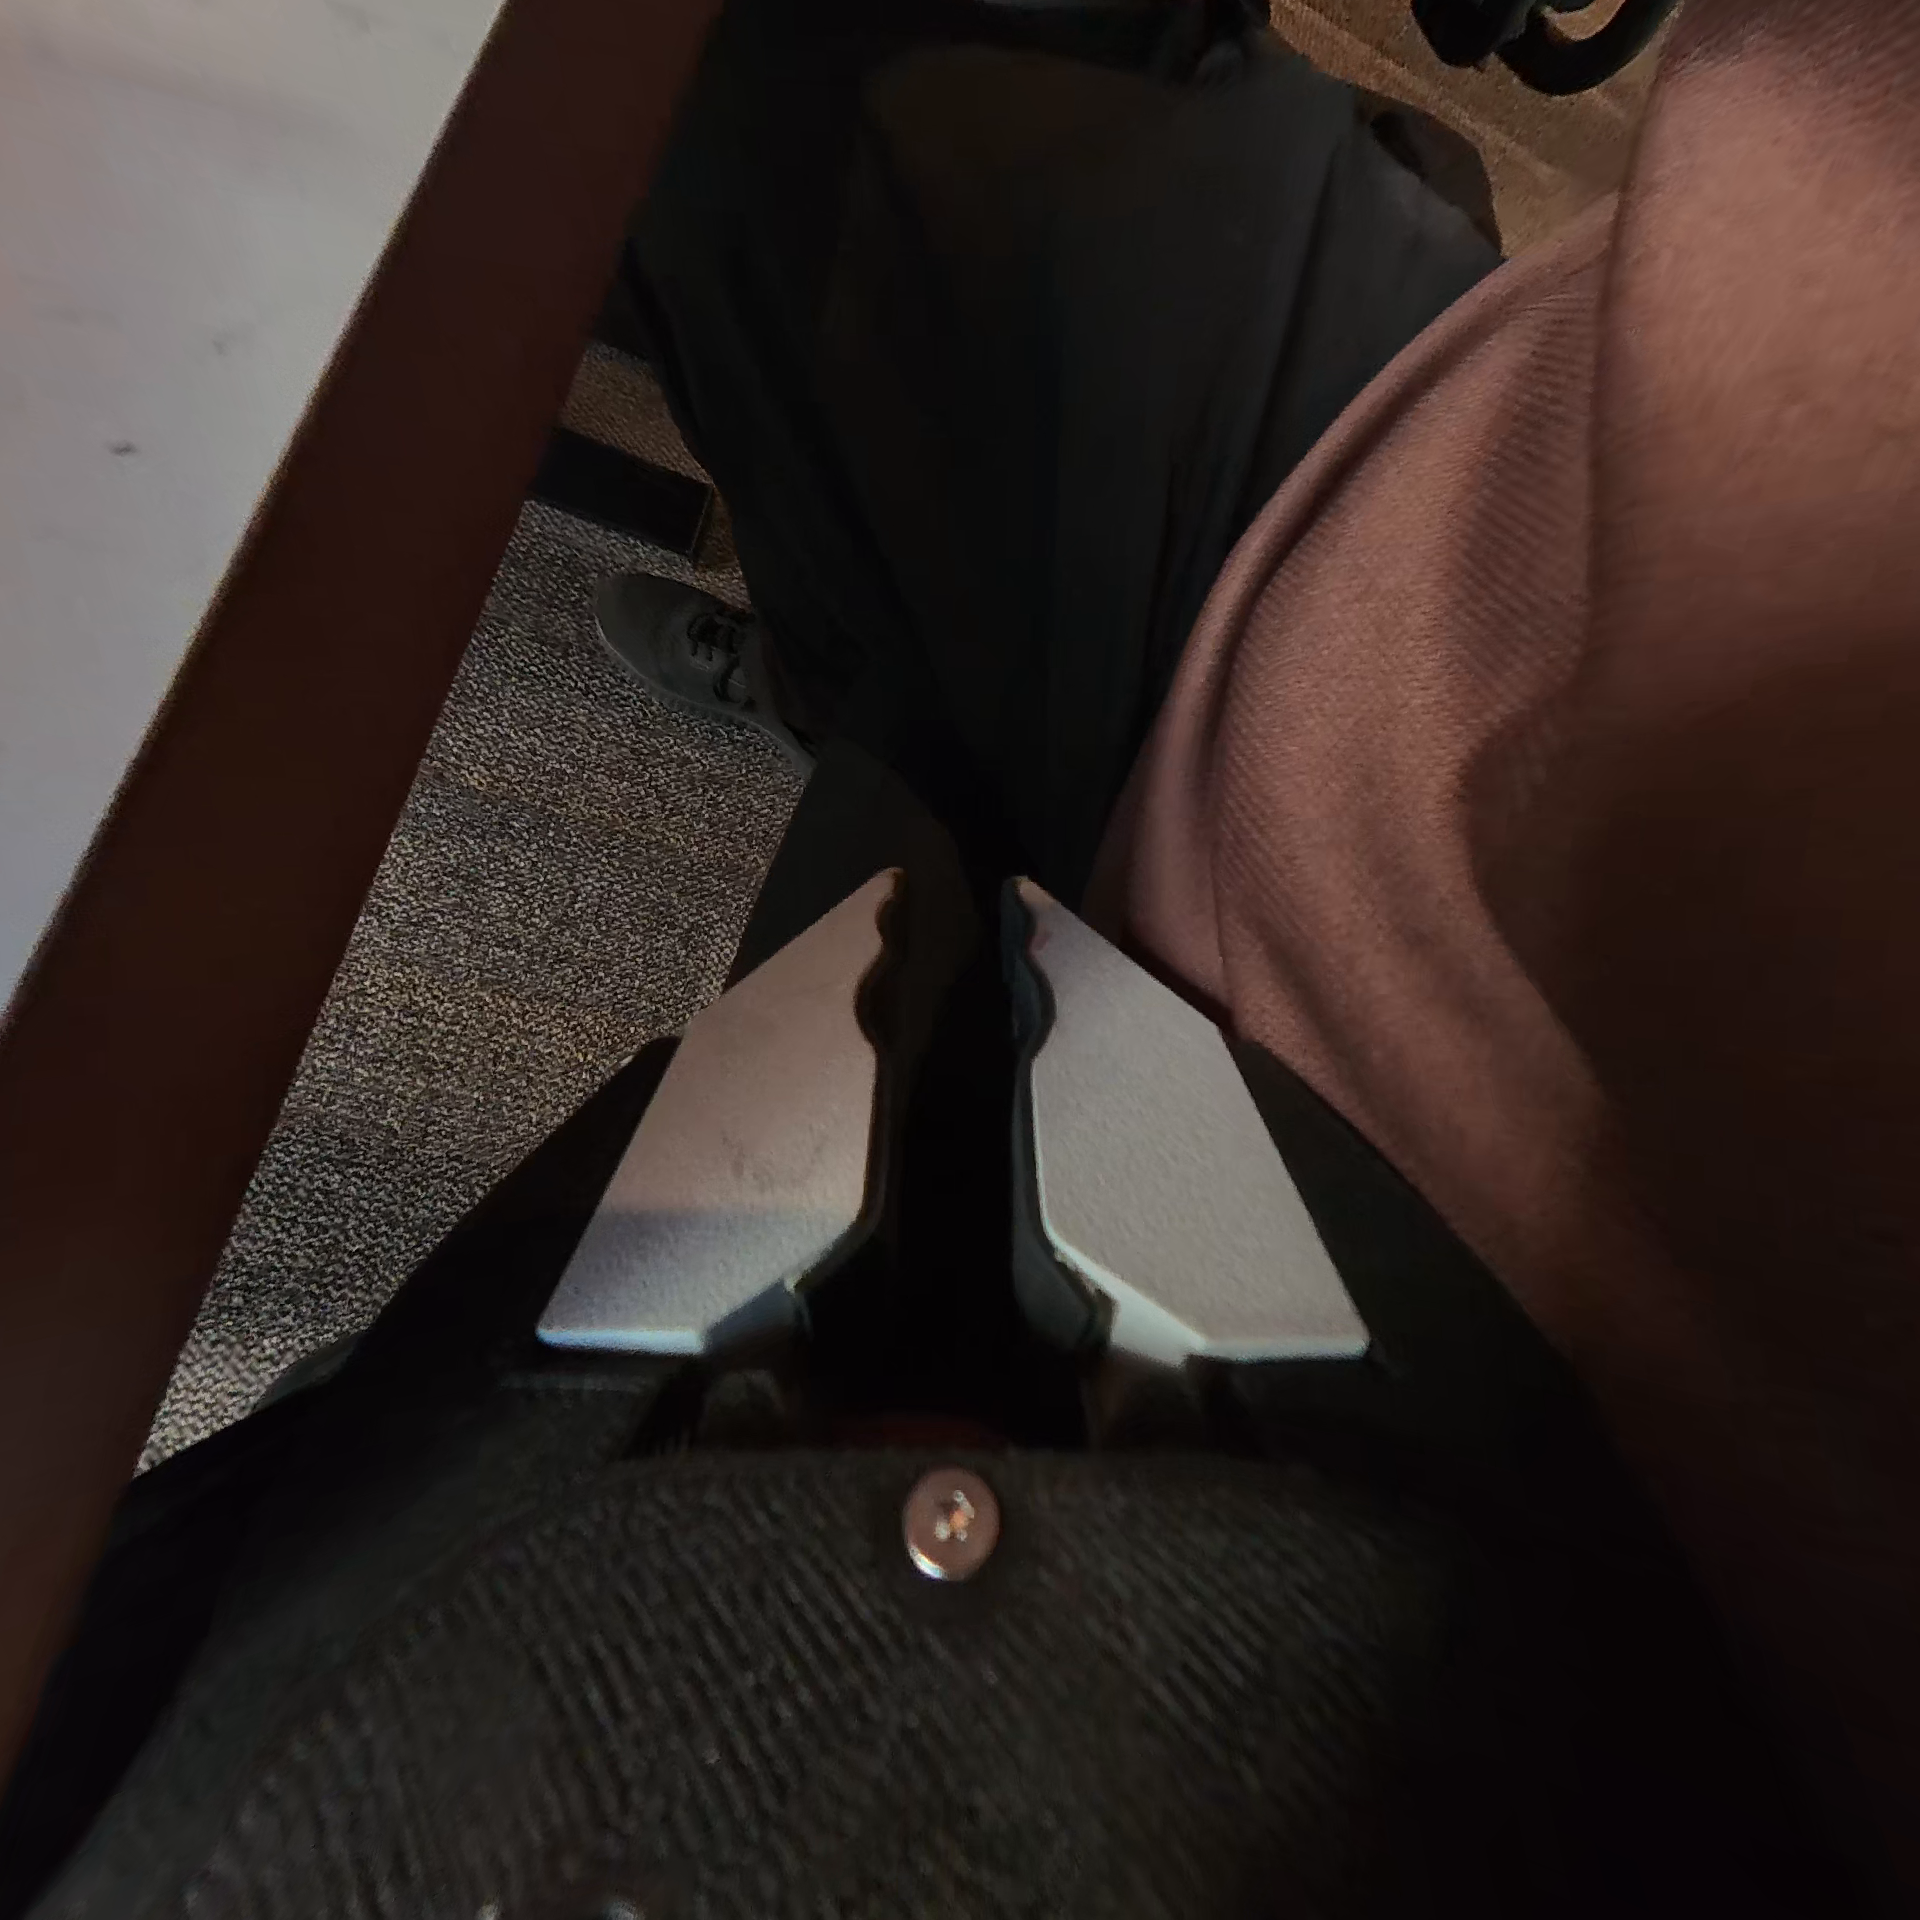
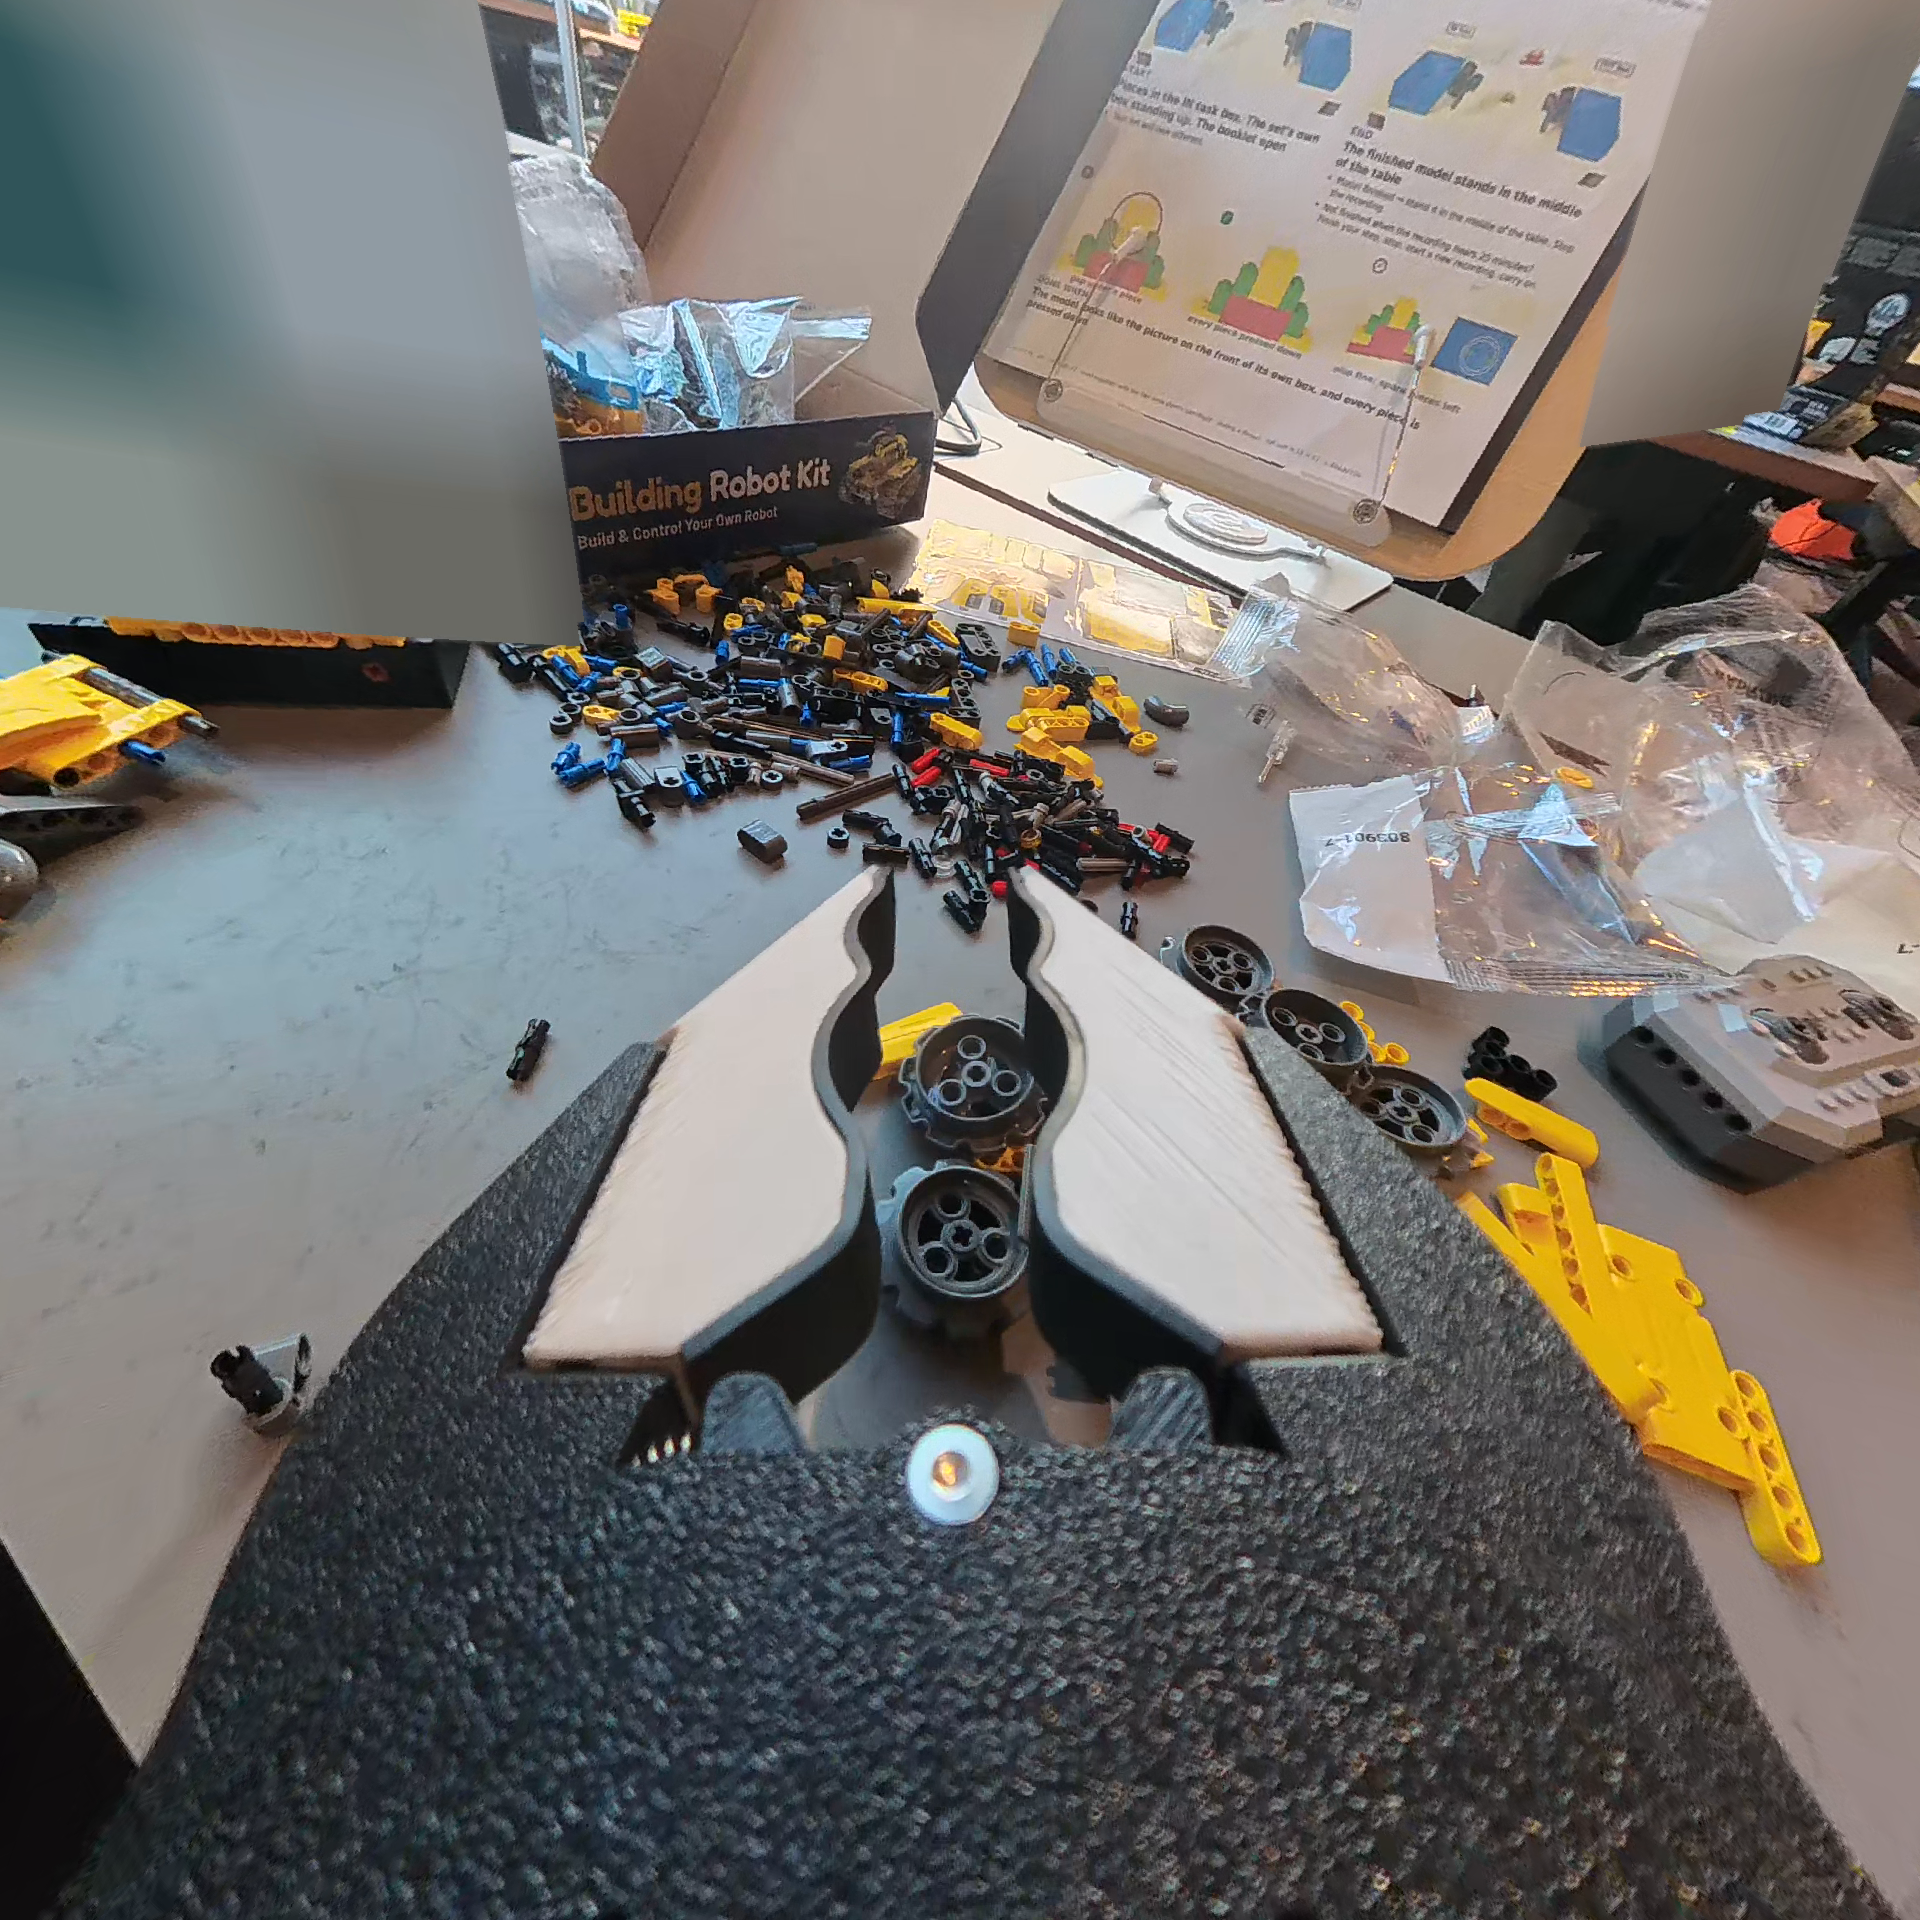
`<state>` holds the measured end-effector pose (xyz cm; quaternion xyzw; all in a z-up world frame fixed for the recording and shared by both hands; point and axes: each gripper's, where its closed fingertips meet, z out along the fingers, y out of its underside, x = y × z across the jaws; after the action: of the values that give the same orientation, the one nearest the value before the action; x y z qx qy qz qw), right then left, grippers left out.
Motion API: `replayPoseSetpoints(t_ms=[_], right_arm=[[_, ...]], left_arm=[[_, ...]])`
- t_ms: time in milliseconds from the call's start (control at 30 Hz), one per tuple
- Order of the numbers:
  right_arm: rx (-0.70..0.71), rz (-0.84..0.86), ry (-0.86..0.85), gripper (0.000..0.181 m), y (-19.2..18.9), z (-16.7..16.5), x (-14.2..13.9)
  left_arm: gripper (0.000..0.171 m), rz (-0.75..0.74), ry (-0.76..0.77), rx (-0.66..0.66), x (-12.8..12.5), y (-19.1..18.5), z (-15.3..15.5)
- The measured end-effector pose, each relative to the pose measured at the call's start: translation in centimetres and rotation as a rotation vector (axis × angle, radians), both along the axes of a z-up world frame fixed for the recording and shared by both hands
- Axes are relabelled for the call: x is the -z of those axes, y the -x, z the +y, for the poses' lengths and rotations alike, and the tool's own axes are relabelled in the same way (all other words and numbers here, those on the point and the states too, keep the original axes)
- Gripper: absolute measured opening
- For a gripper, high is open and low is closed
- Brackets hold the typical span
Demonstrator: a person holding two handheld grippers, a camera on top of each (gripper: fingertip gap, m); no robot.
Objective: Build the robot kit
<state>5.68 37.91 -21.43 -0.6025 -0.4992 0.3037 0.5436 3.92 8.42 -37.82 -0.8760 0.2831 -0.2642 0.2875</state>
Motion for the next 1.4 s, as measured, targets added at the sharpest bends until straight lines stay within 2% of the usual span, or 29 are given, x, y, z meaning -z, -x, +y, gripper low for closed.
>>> replayPoseSetpoints(t_ms=[133, 233, 367, 500, 633, 867, 967, 1267, 1400], right_arm=[[-0.042, 0.011, 0.011, 0.017, 0.1, -0.5, -0.1], [-0.127, 0.042, 0.093, 0.018, -0.1, -1.3, -0.3], [-0.348, 0.001, 0.285, 0.019, -1.7, -5.4, 0.3], [-0.504, -0.153, 0.361, 0.022, -3.7, -9.9, 1.9], [-0.476, -0.309, 0.326, 0.028, -4.4, -11.8, 4.4], [-0.426, -0.528, 0.150, 0.029, -3.7, -11.3, 7.7], [-0.414, -0.521, 0.133, 0.023, -3.3, -10.6, 7.7], [-0.427, -0.519, 0.133, 0.022, -3.1, -9.9, 7.7], [-0.376, -0.444, 0.280, 0.019, -2.8, -9.6, 6.7]], left_arm=[[0.015, 0.049, -0.013, 0.033, 0.2, 0.2, -0.3], [0.016, 0.053, -0.009, 0.057, 0.1, -0.2, -0.6], [0.016, 0.062, -0.011, 0.077, 0.0, -0.9, -0.8], [0.015, 0.087, -0.025, 0.070, 0.0, -0.6, -0.8], [0.015, 0.075, -0.026, 0.045, -0.3, -0.4, -0.6], [0.014, 0.099, -0.040, 0.044, -0.3, -0.1, -0.6], [0.014, 0.091, -0.045, 0.040, -0.4, -0.1, -0.7], [0.015, 0.068, -0.030, 0.024, -0.4, 0.2, -0.8], [0.015, 0.059, -0.026, 0.025, -0.5, 0.0, -0.7]])
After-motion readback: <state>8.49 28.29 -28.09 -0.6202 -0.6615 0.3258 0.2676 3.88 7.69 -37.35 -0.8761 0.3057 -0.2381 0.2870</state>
